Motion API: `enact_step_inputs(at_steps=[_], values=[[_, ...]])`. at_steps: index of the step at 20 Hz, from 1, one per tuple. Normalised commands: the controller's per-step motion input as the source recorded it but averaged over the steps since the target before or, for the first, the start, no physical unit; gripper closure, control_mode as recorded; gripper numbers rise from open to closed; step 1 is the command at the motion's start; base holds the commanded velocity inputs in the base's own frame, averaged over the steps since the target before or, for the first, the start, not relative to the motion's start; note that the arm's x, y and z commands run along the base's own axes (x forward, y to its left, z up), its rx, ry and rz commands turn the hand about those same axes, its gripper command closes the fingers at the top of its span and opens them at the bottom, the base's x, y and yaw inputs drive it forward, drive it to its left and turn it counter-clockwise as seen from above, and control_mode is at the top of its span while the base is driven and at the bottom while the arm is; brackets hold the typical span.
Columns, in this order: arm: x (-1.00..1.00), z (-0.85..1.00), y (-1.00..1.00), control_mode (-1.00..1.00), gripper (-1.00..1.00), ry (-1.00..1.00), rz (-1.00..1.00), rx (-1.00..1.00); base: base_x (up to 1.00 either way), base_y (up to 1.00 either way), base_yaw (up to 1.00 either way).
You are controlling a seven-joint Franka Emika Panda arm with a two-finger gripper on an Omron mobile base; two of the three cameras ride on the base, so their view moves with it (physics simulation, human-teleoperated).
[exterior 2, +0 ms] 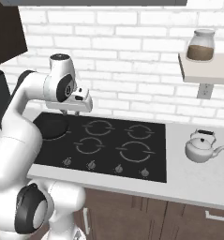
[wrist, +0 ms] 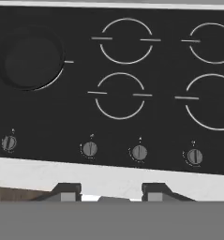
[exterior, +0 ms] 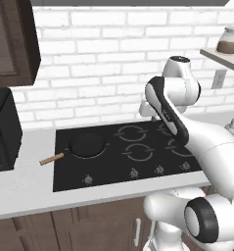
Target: Pick the kettle from the counter and place it on a stove burner. Then turn the burner on.
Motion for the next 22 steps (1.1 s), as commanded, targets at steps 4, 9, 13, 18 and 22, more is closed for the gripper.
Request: enact_step_inputs(at_steps=[4, 9, 13, 18, 22], values=[[-0.15, -0.14, -0.31, -1.0, -1.0, -0.05, -0.03, 0.01, 0.0, 0.0, 0.0], [-0.28, -0.43, -0.79, -1.0, -1.0, -0.16, -0.04, 0.04, 0.0, 0.0, 0.0], [-0.3, -0.45, -0.73, -1.0, -1.0, -0.25, -0.12, 0.02, 0.0, 0.0, 0.0], [-0.11, -0.25, -0.75, -1.0, -1.0, -0.09, -0.35, 0.0, 0.0, 0.0, 0.0], [0.0, -0.07, -0.69, -1.0, -1.0, 0.0, -0.42, 0.0, 0.0, 0.0, 0.0]])
